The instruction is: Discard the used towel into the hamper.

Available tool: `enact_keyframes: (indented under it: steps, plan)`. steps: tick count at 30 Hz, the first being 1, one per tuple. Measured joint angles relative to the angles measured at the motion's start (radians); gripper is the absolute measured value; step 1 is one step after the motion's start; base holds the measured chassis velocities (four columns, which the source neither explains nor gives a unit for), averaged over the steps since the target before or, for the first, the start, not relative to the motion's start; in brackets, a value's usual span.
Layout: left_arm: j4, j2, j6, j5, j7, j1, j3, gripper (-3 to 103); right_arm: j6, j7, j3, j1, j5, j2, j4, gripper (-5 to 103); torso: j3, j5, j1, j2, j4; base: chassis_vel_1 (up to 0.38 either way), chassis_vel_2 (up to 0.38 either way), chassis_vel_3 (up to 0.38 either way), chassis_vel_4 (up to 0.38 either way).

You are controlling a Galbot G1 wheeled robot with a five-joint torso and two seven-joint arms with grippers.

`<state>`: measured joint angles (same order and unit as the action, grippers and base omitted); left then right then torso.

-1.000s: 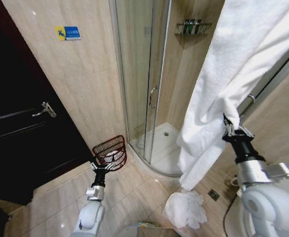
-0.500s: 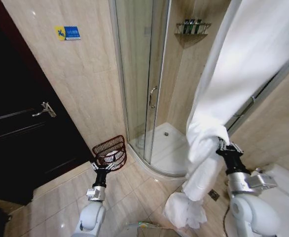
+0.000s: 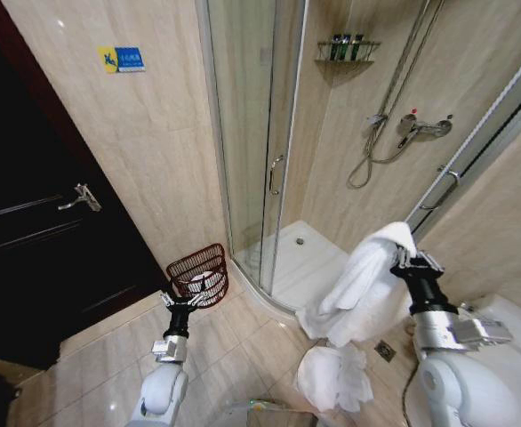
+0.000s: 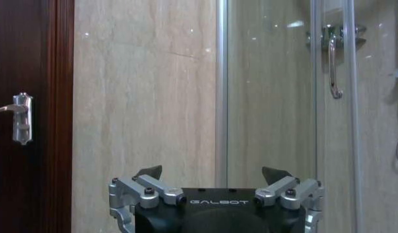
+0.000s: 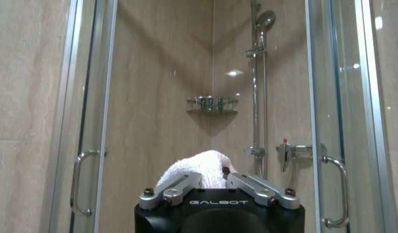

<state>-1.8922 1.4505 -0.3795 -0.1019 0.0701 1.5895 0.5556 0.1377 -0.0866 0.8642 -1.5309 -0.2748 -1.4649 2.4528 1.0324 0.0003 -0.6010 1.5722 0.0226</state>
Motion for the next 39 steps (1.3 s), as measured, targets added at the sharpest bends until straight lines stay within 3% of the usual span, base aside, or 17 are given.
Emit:
enact_keyframes:
  steps: [6,12,15,28,31,35,39]
  plan:
    - [-0.029,0.0,0.016,-0.003,-0.001,0.005,-0.004,100,0.034,0.036,0.018,0.022,-0.057,0.067,0.037,3,0.0,0.0,0.0,0.0,-0.0002,0.0,0.0,0.0,0.0]
    - [-0.069,0.002,0.04,-0.002,-0.012,0.002,-0.014,100,0.133,0.145,0.077,0.099,-0.318,0.262,0.05,3,0.0,-0.0001,0.0,0.0,0.0003,0.0,0.0,0.0,0.0]
    - [-0.089,-0.002,0.05,-0.002,-0.014,0.002,-0.021,100,0.148,0.161,0.105,0.093,-0.361,0.306,0.05,3,0.0,-0.0004,0.0,0.0,0.0001,0.0,0.0,0.0,0.0]
    - [-0.139,-0.028,0.11,-0.033,-0.013,0.005,0.001,100,0.173,0.142,0.085,0.032,-0.347,0.288,0.049,3,0.0,-0.0006,0.0,0.0,0.0,0.0,0.0,0.0,0.0]
    - [-0.167,-0.043,0.158,-0.051,-0.013,0.028,0.021,100,0.182,0.128,0.084,0.024,-0.327,0.276,0.049,3,0.0,-0.0007,0.0,0.0,-0.0001,0.0,0.0,0.0,0.0]
    - [-0.249,-0.099,0.268,-0.119,-0.05,0.067,0.083,100,0.197,0.125,0.082,-0.002,-0.297,0.247,0.048,3,0.0,-0.0003,0.0,0.0,0.0001,0.0,0.0,0.0,0.0]
    - [-0.286,-0.137,0.318,-0.171,-0.083,0.054,0.13,100,0.184,0.113,0.088,-0.039,-0.265,0.221,0.048,3,0.0,-0.0005,0.0,0.0,-0.0001,0.0,0.0,0.0,0.0]
